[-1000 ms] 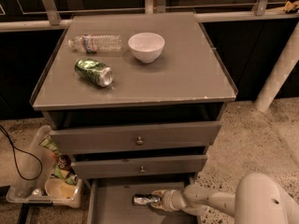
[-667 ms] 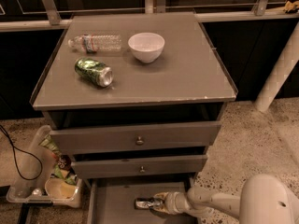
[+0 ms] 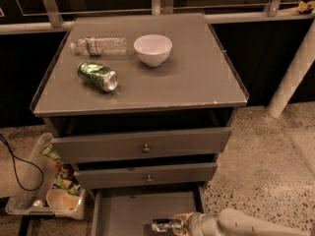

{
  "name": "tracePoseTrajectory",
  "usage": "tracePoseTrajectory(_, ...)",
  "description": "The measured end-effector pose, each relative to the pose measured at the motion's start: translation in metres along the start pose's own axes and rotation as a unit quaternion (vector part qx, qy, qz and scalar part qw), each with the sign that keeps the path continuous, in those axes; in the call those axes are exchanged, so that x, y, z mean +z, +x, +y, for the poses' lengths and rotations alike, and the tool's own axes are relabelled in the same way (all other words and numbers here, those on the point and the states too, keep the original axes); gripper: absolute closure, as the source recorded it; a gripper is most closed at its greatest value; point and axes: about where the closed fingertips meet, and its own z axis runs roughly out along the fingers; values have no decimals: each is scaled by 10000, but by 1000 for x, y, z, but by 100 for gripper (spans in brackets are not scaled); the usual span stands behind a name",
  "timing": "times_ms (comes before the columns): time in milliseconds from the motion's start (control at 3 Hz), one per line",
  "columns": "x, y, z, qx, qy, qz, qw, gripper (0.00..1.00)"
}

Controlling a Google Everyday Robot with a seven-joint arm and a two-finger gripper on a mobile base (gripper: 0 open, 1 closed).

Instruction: Pick redbull can from bottom drawer and place on counter

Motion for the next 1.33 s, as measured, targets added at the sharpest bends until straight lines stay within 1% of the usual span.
tracePoseTrajectory(333, -58, -30, 16, -292, 142, -84, 9994, 100)
tracePoseTrajectory(667, -118, -68, 14, -501, 293, -55, 9983, 100)
tracePoseTrajectory(1000, -166, -120, -13, -640, 418, 34, 9971, 100)
tracePoseTrajectory(1333, -208, -168, -61, -824, 609, 303, 9943, 100)
